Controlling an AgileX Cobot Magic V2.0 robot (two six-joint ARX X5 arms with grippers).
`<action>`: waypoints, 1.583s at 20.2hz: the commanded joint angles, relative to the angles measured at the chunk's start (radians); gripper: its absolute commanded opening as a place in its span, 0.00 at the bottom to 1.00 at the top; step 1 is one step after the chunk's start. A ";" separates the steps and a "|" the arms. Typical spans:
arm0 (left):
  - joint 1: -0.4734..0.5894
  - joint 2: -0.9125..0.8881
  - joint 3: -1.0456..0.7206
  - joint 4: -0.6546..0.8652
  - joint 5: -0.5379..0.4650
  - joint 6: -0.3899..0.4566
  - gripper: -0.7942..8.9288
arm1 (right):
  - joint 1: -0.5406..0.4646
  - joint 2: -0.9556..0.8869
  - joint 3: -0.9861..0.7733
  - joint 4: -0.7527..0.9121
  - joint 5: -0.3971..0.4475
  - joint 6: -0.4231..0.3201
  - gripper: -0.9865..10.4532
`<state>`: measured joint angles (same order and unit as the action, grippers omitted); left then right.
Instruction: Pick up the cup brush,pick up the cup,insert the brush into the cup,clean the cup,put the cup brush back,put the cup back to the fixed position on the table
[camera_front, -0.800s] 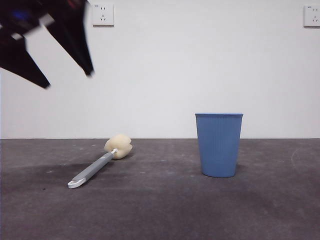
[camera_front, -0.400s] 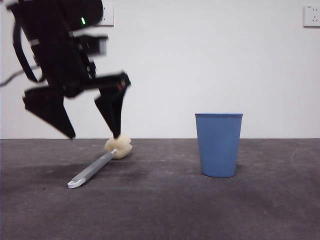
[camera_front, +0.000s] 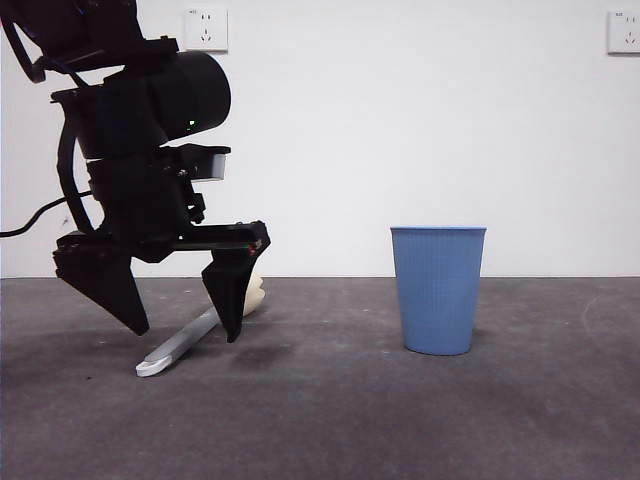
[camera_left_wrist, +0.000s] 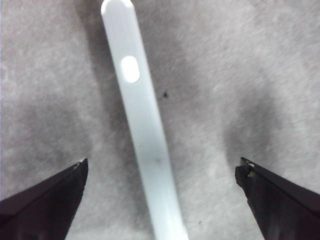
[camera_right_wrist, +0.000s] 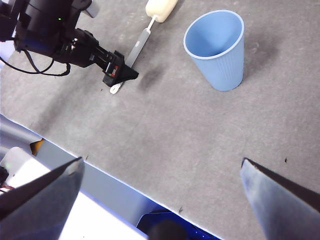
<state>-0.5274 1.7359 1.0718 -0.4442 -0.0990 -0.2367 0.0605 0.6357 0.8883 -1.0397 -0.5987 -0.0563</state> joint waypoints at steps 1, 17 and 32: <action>-0.004 0.015 -0.003 0.001 -0.005 -0.008 0.52 | 0.002 0.000 0.003 0.005 0.003 0.007 0.61; -0.020 -0.035 -0.003 -0.029 -0.001 -0.021 0.07 | 0.002 0.011 0.003 -0.006 0.002 0.026 0.61; -0.015 -0.599 -0.003 -0.382 0.000 0.141 0.07 | 0.331 0.257 -0.269 0.653 0.285 0.241 0.61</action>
<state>-0.5442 1.1397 1.0725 -0.8265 -0.0978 -0.1131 0.3813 0.8955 0.6350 -0.4217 -0.3443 0.1413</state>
